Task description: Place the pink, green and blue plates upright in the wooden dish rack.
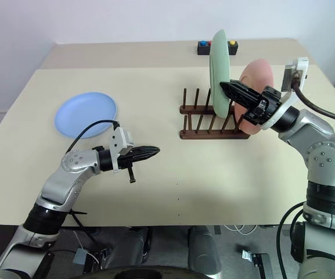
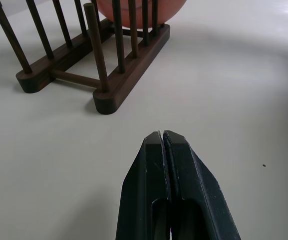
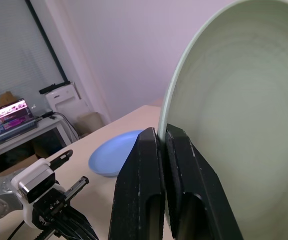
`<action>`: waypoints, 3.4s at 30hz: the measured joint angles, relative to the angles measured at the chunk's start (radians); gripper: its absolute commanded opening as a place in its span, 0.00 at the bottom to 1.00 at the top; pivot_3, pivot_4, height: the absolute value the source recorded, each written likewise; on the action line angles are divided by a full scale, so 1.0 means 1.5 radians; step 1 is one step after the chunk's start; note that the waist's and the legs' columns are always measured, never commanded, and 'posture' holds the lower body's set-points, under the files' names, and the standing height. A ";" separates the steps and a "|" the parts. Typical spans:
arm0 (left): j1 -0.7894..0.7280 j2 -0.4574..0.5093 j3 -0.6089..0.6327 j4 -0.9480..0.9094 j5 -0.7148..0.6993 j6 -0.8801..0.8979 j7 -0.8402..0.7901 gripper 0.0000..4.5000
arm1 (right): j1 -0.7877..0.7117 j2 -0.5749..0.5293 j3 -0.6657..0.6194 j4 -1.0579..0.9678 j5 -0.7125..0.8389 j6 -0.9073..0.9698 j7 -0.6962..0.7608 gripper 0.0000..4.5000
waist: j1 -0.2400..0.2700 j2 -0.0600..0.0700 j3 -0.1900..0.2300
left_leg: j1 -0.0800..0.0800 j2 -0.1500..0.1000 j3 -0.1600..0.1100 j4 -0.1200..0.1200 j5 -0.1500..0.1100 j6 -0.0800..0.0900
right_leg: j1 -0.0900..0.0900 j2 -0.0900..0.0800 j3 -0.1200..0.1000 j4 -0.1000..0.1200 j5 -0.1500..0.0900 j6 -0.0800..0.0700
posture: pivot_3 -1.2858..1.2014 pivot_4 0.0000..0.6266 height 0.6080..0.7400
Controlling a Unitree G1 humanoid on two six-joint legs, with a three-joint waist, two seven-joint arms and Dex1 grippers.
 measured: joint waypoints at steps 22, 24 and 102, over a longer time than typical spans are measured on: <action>0.000 -0.002 -0.006 0.000 0.003 0.000 0.000 0.00 | 0.006 0.011 -0.016 0.011 0.000 0.029 -0.001 0.55 | 0.000 0.000 0.000 | 0.000 0.000 0.000 0.000 0.000 0.000 | 0.000 0.000 0.000 0.000 0.000 0.000 | 0.52 0.24 1.00; 0.000 -0.002 -0.006 0.000 0.003 0.000 0.000 0.00 | 0.007 0.012 -0.016 0.010 0.000 0.029 -0.001 0.78 | 0.000 0.000 0.000 | 0.000 0.000 0.000 0.000 0.000 0.000 | 0.000 0.000 0.000 0.000 0.000 0.000 | 0.52 0.24 1.00; -0.318 0.150 0.259 0.545 0.110 0.237 0.415 0.99 | -0.018 -0.029 0.335 -0.272 -0.523 -0.249 0.068 1.00 | 0.000 -0.006 0.002 | -0.002 0.000 -0.001 0.000 0.000 -0.001 | -0.004 0.000 -0.001 0.001 0.000 0.000 | 0.52 0.24 1.00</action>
